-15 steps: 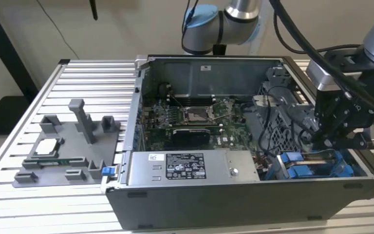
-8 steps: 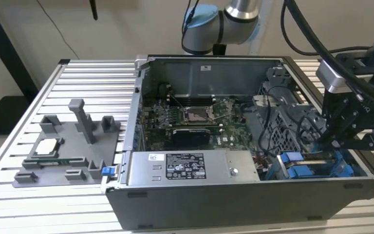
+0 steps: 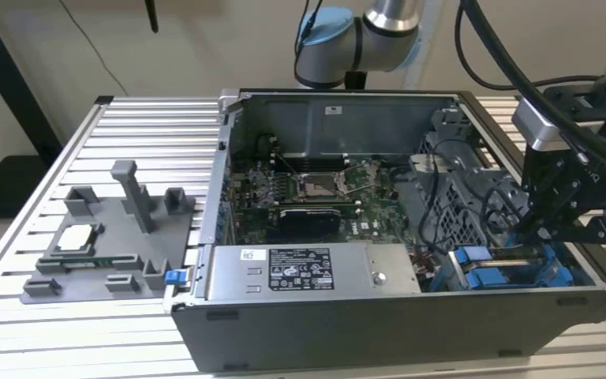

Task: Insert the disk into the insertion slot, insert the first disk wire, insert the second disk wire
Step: 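Insert the first disk wire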

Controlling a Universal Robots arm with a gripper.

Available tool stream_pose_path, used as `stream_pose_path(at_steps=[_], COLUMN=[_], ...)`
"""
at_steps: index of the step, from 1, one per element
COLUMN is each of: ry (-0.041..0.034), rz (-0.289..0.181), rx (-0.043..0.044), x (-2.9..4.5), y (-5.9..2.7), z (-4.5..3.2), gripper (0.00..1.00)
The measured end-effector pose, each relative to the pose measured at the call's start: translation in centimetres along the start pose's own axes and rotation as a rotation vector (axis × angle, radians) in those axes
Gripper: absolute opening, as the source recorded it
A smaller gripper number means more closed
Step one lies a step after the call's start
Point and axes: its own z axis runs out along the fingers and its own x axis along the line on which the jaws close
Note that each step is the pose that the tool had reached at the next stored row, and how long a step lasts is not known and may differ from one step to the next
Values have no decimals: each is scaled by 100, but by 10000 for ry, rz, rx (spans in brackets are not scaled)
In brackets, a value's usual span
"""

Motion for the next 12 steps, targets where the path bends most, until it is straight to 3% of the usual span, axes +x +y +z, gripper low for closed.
stream_pose_path(at_steps=[12], ry=[-1], rz=[-4], rx=[0], x=[3], y=[-14], z=[44], gripper=[0])
